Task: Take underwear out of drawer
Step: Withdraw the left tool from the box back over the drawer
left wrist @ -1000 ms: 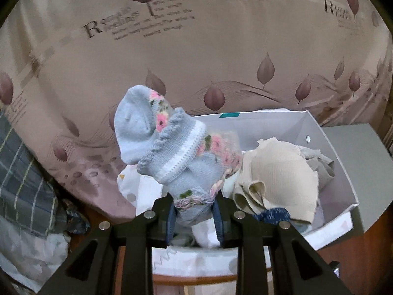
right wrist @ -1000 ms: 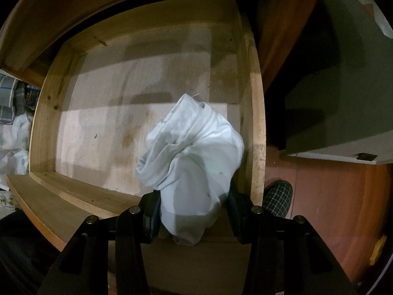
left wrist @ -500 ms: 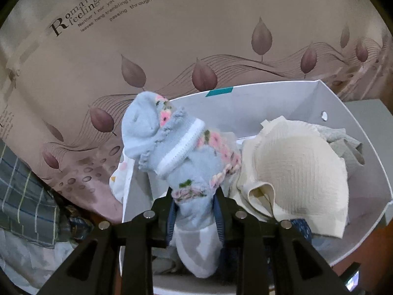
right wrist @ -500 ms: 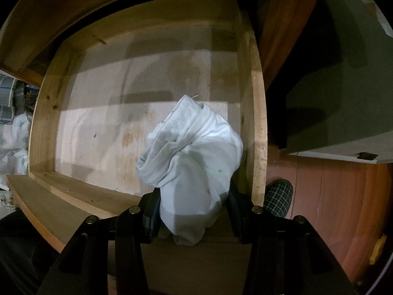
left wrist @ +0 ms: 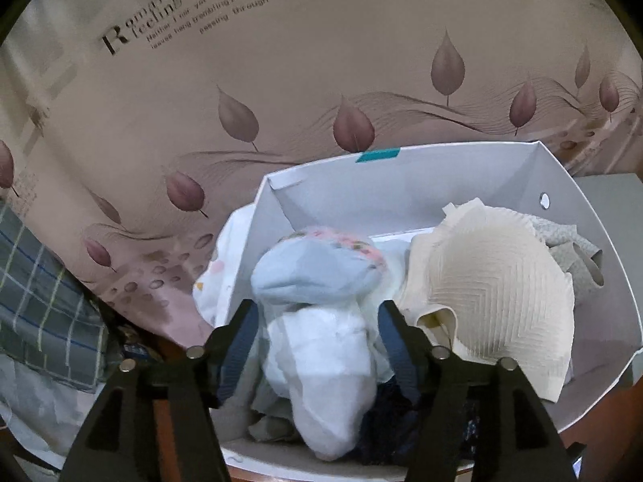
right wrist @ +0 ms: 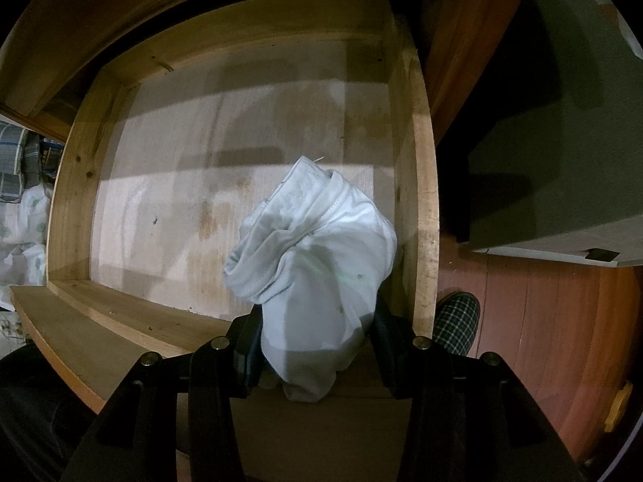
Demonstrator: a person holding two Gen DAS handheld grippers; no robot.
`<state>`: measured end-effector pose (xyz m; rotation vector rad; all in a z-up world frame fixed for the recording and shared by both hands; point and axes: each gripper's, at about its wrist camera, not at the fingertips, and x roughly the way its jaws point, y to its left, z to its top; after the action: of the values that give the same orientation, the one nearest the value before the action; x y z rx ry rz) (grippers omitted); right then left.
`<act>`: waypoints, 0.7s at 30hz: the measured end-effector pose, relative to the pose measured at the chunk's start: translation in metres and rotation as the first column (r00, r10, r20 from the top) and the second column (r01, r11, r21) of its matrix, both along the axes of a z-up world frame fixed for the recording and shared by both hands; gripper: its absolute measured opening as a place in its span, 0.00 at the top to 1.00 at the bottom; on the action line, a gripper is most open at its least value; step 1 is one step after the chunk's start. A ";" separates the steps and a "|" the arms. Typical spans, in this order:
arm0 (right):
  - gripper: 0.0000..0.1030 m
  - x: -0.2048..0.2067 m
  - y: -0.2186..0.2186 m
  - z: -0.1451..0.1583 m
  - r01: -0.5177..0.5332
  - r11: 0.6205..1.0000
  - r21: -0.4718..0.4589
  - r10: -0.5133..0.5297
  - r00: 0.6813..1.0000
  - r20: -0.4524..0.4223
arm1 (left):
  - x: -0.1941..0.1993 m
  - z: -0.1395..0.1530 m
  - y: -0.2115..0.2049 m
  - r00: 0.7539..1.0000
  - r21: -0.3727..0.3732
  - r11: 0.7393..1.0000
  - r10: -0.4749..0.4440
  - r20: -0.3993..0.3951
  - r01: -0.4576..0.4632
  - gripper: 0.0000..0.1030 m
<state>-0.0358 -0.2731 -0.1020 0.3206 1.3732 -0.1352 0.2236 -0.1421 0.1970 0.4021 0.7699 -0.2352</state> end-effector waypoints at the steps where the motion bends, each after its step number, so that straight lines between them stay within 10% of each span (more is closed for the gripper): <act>1: 0.58 0.000 0.000 0.000 0.000 1.000 0.000 0.000 1.000 -0.001 | -0.002 0.003 0.000 1.000 0.002 1.000 -0.002 0.006 0.002 0.36; 21: 0.58 0.000 0.001 -0.001 0.001 1.000 -0.003 -0.001 1.000 -0.002 | -0.088 0.019 0.071 0.999 -0.099 0.995 -0.029 0.028 0.031 0.35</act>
<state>-0.0359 -0.2723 -0.1034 0.3188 1.3747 -0.1385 0.1360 -0.0716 0.2158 0.3220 0.7235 -0.2947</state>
